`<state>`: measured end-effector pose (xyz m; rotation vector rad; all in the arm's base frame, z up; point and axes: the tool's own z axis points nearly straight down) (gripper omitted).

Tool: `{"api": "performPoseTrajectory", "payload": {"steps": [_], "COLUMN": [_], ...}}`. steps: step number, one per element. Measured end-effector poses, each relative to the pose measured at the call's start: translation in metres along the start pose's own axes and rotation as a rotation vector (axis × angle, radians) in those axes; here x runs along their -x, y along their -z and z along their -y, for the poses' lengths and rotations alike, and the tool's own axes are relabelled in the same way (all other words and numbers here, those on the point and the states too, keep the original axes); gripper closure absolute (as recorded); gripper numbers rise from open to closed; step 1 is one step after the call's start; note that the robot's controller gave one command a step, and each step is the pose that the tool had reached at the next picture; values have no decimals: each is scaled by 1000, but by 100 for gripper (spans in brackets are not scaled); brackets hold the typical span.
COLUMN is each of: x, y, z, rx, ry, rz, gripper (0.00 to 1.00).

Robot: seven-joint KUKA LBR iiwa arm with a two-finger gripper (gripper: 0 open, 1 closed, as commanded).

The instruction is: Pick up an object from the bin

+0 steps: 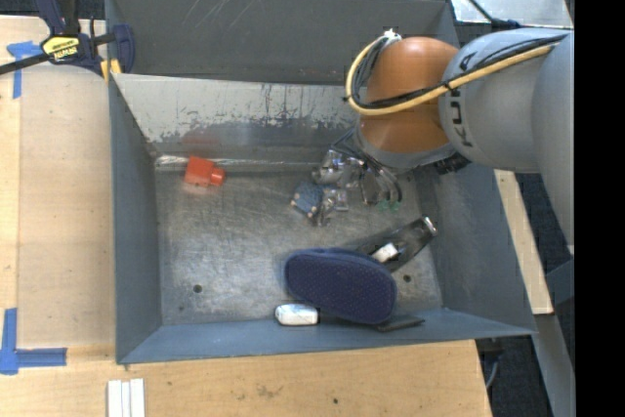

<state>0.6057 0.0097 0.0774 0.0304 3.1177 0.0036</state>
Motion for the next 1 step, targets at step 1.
{"api": "performPoseTrajectory", "payload": {"steps": [1], "x": [4], "y": [188], "z": [0], "rx": [-2], "ry": [161], "rz": [-10], "gripper": [100]}}
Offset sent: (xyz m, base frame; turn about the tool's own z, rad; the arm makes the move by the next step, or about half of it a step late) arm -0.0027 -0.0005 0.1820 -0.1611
